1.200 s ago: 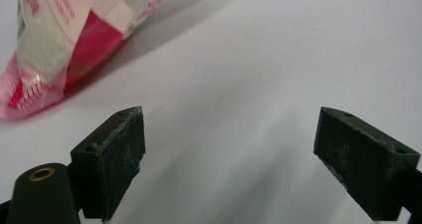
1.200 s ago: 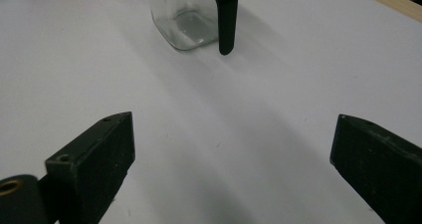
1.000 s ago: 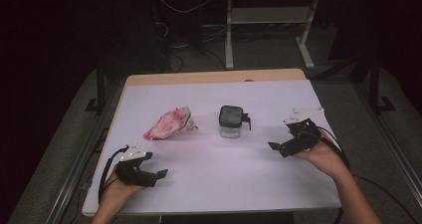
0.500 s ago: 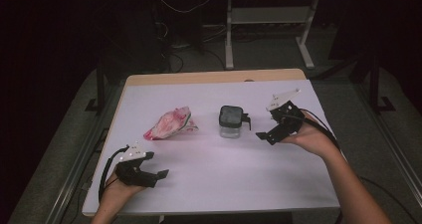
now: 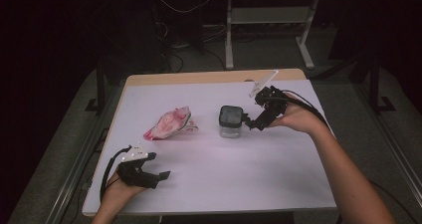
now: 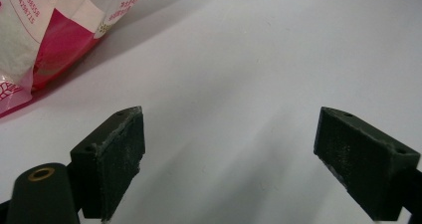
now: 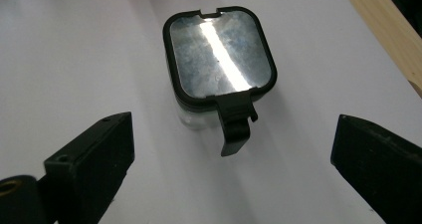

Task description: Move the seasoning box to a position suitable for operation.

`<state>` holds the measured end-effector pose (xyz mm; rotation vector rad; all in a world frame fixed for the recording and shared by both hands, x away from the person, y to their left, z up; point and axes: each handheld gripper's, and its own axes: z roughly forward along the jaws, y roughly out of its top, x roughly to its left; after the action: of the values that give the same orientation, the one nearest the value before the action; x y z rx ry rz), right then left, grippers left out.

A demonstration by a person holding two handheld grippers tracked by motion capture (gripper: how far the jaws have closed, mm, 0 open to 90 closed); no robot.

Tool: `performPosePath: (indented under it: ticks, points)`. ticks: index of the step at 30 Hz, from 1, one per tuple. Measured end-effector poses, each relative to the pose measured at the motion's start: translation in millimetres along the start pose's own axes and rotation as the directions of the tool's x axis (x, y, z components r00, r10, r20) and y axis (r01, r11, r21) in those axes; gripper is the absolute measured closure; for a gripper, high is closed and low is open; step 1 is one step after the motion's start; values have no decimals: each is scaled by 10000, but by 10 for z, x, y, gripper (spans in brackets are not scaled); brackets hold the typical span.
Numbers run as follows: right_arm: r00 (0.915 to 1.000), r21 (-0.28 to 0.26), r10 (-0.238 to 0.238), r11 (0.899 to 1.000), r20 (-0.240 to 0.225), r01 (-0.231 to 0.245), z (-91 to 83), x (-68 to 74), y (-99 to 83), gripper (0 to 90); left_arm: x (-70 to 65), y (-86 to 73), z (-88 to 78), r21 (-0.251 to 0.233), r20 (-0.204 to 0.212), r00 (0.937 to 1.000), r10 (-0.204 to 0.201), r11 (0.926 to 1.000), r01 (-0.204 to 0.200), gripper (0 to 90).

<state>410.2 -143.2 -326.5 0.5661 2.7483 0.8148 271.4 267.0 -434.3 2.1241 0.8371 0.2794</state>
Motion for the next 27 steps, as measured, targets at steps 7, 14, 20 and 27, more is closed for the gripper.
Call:
performPosePath:
  ticks: [7, 14, 20, 27]
  points:
    - [9978, 389, -641, 9971, -188, 648, 72, -55, 248, 26, -3, -2, 12, 45, 144, 9999, 47, 10000, -48, 124]
    - [9919, 1214, -1031, 9863, -743, 1116, 225, -89, 503, 25, -14, -13, 19, 109, 246, 9996, 107, 9999, -109, 124]
    - [9849, 1990, -1486, 9662, -888, 1638, 416, -79, 637, 24, -17, -11, 24, 149, 319, 9994, 159, 9998, -164, 124]
    - [9804, 2382, -1572, 9541, -1187, 1818, 603, -91, 688, 24, -21, -16, 23, 183, 368, 9993, 92, 9998, -98, 124]
